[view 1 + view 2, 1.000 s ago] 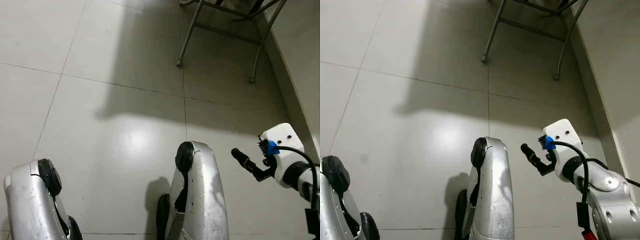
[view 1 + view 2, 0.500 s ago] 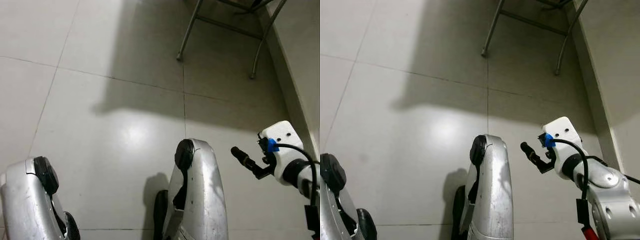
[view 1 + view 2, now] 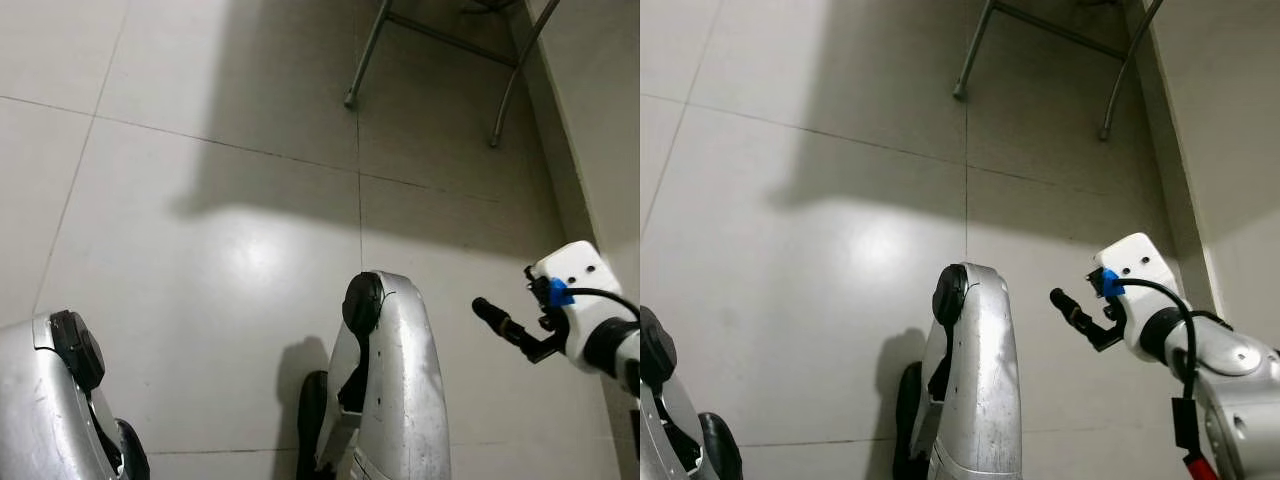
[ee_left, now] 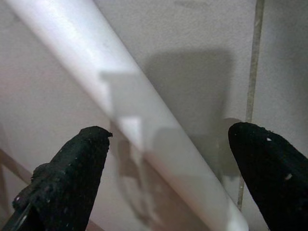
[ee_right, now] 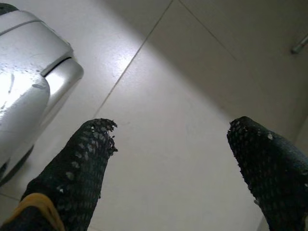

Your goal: Building children table

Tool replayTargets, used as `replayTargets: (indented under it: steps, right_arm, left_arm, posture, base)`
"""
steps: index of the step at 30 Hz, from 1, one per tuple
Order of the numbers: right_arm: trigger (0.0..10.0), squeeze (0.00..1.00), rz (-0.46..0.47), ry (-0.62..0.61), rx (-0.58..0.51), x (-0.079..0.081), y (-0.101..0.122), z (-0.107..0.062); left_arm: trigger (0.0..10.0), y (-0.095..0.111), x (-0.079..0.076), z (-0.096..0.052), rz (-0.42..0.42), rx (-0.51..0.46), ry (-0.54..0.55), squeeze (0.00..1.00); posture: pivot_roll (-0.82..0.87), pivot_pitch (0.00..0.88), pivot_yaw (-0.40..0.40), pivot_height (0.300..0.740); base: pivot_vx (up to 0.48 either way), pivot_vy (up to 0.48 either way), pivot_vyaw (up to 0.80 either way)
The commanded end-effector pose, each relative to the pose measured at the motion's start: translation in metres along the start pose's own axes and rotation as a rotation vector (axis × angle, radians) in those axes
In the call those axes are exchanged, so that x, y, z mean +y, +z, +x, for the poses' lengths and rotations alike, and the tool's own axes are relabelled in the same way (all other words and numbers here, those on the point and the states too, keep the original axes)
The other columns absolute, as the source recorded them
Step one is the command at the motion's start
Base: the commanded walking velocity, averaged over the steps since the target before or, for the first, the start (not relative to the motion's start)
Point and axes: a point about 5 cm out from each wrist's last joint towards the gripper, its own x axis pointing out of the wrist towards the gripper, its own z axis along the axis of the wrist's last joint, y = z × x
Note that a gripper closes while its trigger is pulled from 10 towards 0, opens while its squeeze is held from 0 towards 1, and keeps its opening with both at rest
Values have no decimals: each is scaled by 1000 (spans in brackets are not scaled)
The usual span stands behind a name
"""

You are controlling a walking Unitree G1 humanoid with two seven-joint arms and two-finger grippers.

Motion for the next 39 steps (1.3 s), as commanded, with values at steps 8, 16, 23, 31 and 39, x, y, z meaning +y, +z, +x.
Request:
replayTargets:
  steps: [8,16,23,31,39]
  right_arm:
    - [10000,0,2,11,35,-5,-5,-3]
    - [10000,0,-2,11,34,-7,-4,-3]
    - [10000,0,-6,8,34,-10,-3,-5]
    - [10000,0,-23,-1,44,-18,-1,-14]
    - [10000,0,-54,-5,60,-29,2,-19]
  left_arm:
    - [10000,-42,-4,-13,16,135,-11,0]
    - [10000,-48,7,-15,30,161,43,0]
    - [10000,-47,8,-15,27,157,45,0]
    - [10000,-43,-5,-14,24,129,8,0]
    - [10000,-47,-12,-15,15,142,5,0]
  posture:
    - [-403,562,-394,300]
    - [-406,565,-399,300]
    - [-429,569,-400,300]
    - [-450,556,-400,300]
    - [-484,550,-400,300]
  base:
    - [0,0,0]
    - [0,0,0]
    - [0,0,0]
    - [0,0,0]
    - [0,0,0]
